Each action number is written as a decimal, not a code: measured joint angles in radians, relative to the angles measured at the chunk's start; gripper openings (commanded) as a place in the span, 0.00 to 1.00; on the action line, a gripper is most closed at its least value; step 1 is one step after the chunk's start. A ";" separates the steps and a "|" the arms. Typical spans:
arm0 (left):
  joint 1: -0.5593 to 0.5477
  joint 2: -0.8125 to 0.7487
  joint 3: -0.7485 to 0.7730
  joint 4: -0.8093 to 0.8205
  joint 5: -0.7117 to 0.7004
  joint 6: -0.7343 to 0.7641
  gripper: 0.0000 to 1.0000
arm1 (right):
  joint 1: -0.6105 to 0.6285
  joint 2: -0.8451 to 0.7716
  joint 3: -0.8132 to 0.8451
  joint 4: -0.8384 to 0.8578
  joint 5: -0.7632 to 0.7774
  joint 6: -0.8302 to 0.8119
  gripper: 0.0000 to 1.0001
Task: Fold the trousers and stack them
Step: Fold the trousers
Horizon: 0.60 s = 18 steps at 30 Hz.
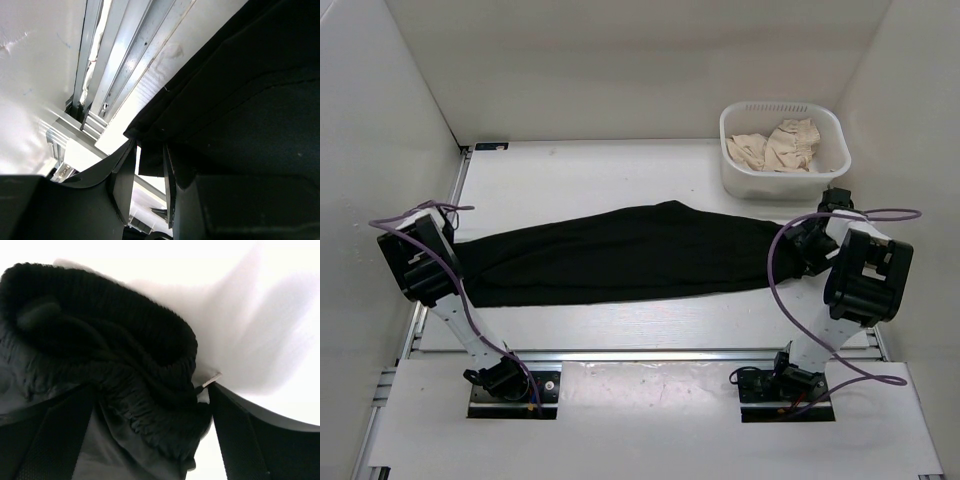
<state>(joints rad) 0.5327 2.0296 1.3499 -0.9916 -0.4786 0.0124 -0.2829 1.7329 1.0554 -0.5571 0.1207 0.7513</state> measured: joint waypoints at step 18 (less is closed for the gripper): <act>-0.011 -0.056 -0.068 -0.030 0.081 0.006 0.46 | 0.129 -0.175 0.055 -0.053 0.330 -0.137 0.00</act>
<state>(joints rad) 0.5213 1.9732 1.2823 -1.0214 -0.3977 0.0185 -0.1535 1.5578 1.1103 -0.6106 0.4511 0.6140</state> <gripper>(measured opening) 0.461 0.192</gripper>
